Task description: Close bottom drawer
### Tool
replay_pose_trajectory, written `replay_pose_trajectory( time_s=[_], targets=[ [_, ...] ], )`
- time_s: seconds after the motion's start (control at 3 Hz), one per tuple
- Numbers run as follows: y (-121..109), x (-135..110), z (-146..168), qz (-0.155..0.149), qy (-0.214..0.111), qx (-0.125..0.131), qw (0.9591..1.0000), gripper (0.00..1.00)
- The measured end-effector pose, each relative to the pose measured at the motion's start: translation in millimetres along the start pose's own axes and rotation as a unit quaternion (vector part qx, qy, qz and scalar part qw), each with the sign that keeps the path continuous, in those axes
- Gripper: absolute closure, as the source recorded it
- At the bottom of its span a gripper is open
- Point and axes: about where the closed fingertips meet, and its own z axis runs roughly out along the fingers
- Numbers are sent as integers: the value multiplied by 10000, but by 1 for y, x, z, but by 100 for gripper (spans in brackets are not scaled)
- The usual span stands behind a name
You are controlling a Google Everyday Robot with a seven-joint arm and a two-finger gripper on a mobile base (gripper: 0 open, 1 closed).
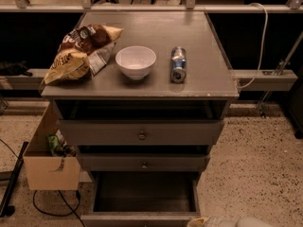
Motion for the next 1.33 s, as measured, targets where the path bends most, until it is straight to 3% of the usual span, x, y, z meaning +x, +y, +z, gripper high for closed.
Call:
replay_pose_trajectory(
  time_s=[0.67, 1.33],
  targets=[
    [14, 16, 69, 181, 292, -412, 9986, 100],
    [4, 44, 108, 424, 351, -451, 9975, 100]
  ],
)
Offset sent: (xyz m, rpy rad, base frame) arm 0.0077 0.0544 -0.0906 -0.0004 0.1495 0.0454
